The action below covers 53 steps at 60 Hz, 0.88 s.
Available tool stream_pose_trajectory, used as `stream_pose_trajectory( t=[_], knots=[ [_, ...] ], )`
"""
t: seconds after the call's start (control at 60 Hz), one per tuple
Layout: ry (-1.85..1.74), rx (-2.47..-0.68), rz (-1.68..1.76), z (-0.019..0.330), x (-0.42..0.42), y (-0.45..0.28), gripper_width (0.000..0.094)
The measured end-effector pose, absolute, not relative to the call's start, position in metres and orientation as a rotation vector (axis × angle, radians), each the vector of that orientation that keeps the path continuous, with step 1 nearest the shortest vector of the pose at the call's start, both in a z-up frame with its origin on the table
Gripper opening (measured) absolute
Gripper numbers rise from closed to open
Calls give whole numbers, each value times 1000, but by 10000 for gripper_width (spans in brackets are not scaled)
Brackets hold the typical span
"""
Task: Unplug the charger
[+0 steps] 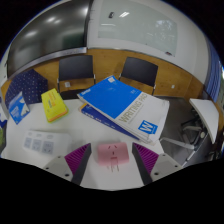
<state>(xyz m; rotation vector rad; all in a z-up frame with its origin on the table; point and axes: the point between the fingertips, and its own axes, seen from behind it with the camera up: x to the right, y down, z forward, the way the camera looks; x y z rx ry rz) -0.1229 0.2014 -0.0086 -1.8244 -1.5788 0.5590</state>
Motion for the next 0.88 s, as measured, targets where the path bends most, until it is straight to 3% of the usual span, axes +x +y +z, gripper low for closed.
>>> stream_pose_trajectory(
  t=[0.033,0.183,0.333,0.467,0.667,0.883],
  knots=[
    [-1568,-1827,583,1,-118,199,824],
    [-1540,-1794,674,77,-65,184,860],
    [-1537,-1783,715,176,44,164,852],
    [-1512,-1761,678,241,148,159,856],
    [-1489,-1705,708,278,234,152,851],
    [-1502,-1695,676,267,271,162,854]
  ],
)
